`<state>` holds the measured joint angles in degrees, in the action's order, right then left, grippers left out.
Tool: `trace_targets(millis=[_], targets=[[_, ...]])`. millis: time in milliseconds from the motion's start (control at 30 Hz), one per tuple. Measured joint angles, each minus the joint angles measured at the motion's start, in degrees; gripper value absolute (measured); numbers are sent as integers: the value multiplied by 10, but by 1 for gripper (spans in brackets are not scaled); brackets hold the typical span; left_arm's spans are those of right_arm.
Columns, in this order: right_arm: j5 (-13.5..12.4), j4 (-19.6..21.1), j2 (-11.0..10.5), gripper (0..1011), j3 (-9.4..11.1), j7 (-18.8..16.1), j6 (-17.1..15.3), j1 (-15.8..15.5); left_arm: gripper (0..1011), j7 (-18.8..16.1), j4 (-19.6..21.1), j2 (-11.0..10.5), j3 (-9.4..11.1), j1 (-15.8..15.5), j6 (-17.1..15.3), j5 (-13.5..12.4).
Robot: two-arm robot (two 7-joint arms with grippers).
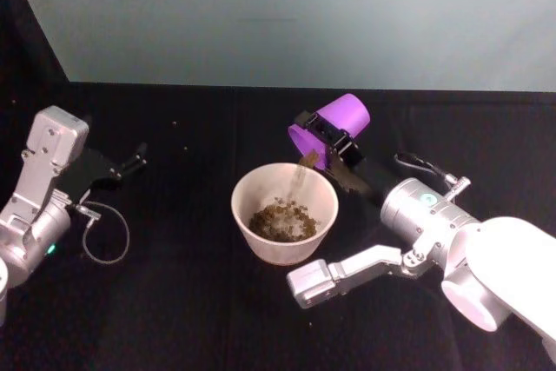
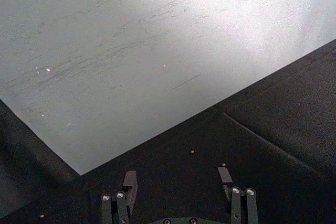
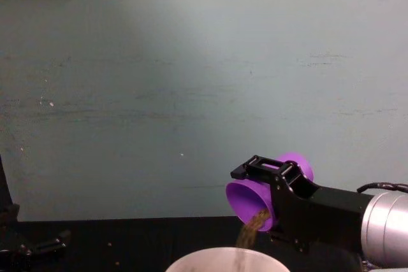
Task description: Pick up the cup and pour the mung beans from the cup into the bowl.
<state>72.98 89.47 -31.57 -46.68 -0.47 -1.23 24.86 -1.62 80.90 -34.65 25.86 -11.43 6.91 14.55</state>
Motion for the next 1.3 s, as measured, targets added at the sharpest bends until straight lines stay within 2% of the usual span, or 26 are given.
trace_targets(millis=[333, 733, 1000, 1100, 1167, 1300], targets=[[26, -2, -5, 750, -13, 11, -7, 5, 1000, 0, 0, 0, 0, 0, 0, 0], [66, -7, -11, 750, -37, 17, -15, 18, 1000, 0, 0, 0, 0, 0, 0, 0], [93, -11, -18, 750, -54, 32, -22, 28, 1000, 0, 0, 0, 0, 0, 0, 0], [88, -11, -18, 750, -53, 33, -22, 28, 1000, 0, 0, 0, 0, 0, 0, 0], [74, -10, -18, 750, -48, 34, -21, 25, 1000, 0, 0, 0, 0, 0, 0, 0], [23, -6, -18, 750, -25, 37, -9, 14, 1000, 0, 0, 0, 0, 0, 0, 0]])
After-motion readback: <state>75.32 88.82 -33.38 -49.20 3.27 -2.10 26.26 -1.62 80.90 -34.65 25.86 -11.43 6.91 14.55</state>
